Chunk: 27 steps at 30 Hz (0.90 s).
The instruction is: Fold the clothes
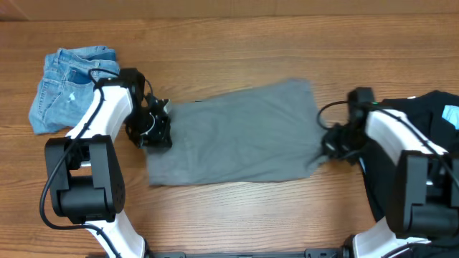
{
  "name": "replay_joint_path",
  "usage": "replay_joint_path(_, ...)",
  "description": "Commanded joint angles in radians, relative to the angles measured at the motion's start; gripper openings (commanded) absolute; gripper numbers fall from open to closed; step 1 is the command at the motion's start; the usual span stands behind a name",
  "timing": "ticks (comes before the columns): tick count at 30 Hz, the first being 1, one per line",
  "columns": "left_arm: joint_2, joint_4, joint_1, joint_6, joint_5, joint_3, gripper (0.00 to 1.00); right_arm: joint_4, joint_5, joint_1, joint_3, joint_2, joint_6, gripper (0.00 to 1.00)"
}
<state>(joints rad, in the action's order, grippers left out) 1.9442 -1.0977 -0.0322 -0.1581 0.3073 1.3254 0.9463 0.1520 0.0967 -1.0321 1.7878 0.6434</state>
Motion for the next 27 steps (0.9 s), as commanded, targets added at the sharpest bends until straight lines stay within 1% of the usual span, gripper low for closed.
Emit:
replay_joint_path(1, -0.003, 0.034, -0.003, 0.013, -0.073, -0.014, 0.22, 0.072, -0.15, 0.107, 0.022, 0.016, 0.052, 0.14)
replay_joint_path(3, -0.003, 0.05, -0.005, 0.029, -0.098, -0.013, 0.21, 0.095, -0.142, 0.119, 0.012, 0.001, 0.011, 0.27)
replay_joint_path(4, -0.003, 0.052, -0.008, 0.037, -0.103, -0.009, 0.19, 0.105, -0.124, 0.122, 0.002, -0.018, -0.023, 0.32)
replay_joint_path(6, -0.005, 0.04, -0.014, 0.04, -0.1, 0.009, 0.17, 0.105, -0.058, 0.122, -0.018, -0.06, -0.111, 0.36)
replay_joint_path(8, -0.018, 0.002, -0.02, 0.039, -0.088, 0.053, 0.17, 0.12, 0.014, 0.122, -0.052, -0.126, -0.18, 0.44)
replay_joint_path(9, -0.024, -0.014, -0.021, 0.039, -0.079, 0.069, 0.17, 0.127, 0.037, 0.122, -0.065, -0.148, -0.2, 0.46)
replay_joint_path(10, -0.046, -0.06, -0.021, 0.018, -0.033, 0.114, 0.22, 0.142, 0.08, 0.121, -0.095, -0.198, -0.226, 0.5)
replay_joint_path(11, -0.084, -0.107, -0.019, -0.033, 0.086, 0.166, 0.24, 0.14, 0.163, 0.12, -0.121, -0.259, -0.278, 0.54)
replay_joint_path(12, -0.103, -0.114, -0.012, -0.052, 0.146, 0.178, 0.24, 0.132, 0.196, 0.118, -0.124, -0.283, -0.291, 0.55)
replay_joint_path(13, -0.129, -0.11, -0.002, -0.07, 0.209, 0.185, 0.25, 0.118, 0.24, 0.114, -0.123, -0.308, -0.303, 0.55)
replay_joint_path(14, -0.169, -0.081, 0.028, -0.074, 0.254, 0.185, 0.24, 0.095, 0.305, 0.103, -0.123, -0.329, -0.328, 0.51)
replay_joint_path(17, -0.187, -0.048, 0.104, -0.074, 0.259, 0.182, 0.17, 0.057, 0.383, 0.055, -0.111, -0.322, -0.337, 0.4)
replay_joint_path(19, -0.174, -0.035, 0.162, -0.074, 0.259, 0.172, 0.14, 0.027, 0.406, 0.004, -0.09, -0.306, -0.337, 0.34)
replay_joint_path(22, -0.132, 0.017, 0.284, -0.044, 0.224, 0.101, 0.1, -0.029, 0.411, -0.143, -0.045, -0.242, -0.338, 0.34)
replay_joint_path(25, -0.1, 0.066, 0.351, 0.004, 0.136, 0.019, 0.1, -0.068, 0.393, -0.248, -0.011, -0.179, -0.345, 0.34)
replay_joint_path(27, -0.081, 0.092, 0.379, 0.016, 0.09, -0.041, 0.1, -0.06, 0.337, -0.295, -0.002, -0.127, -0.345, 0.34)
